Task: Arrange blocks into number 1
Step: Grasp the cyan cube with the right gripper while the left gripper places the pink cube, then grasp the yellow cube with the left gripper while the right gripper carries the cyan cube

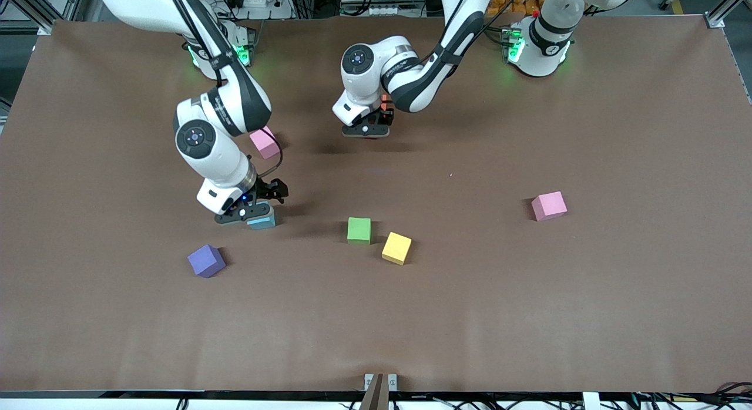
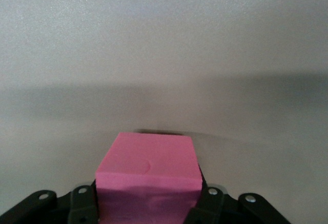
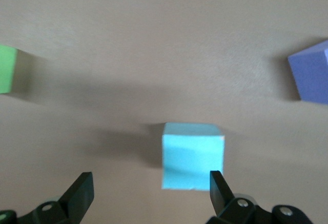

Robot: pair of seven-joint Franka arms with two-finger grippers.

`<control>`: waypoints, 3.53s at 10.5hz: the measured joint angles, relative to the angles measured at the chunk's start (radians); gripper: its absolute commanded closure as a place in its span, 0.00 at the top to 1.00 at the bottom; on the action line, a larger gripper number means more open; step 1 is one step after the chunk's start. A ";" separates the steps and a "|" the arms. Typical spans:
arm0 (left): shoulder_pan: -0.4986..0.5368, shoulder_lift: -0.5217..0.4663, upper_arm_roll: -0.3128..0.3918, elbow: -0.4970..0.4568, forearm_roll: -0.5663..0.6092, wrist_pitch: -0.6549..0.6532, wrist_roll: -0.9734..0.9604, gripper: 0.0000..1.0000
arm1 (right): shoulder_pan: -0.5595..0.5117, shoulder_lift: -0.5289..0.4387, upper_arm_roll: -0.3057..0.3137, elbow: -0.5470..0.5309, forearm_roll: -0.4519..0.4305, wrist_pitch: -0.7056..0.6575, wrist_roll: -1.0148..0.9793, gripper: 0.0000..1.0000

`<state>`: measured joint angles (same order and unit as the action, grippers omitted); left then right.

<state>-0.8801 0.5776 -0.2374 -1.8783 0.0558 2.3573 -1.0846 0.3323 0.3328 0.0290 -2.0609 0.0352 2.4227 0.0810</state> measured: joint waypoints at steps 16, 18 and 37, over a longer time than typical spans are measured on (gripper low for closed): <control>-0.001 0.017 -0.019 -0.005 0.000 -0.005 -0.009 1.00 | -0.049 0.150 -0.016 0.065 0.110 0.038 -0.146 1.00; 0.016 -0.011 -0.010 0.011 -0.001 -0.016 -0.077 1.00 | -0.045 0.166 -0.016 0.063 0.110 0.044 -0.145 0.82; 0.303 0.290 0.180 0.584 -0.002 -0.019 -0.853 1.00 | 0.577 0.044 -0.117 0.060 0.118 0.026 0.635 0.53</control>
<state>-0.5774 0.8679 -0.0577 -1.2945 0.0539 2.3386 -1.9373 0.9092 0.3770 -0.0884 -2.0013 0.1530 2.4492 0.7157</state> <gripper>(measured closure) 0.000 0.414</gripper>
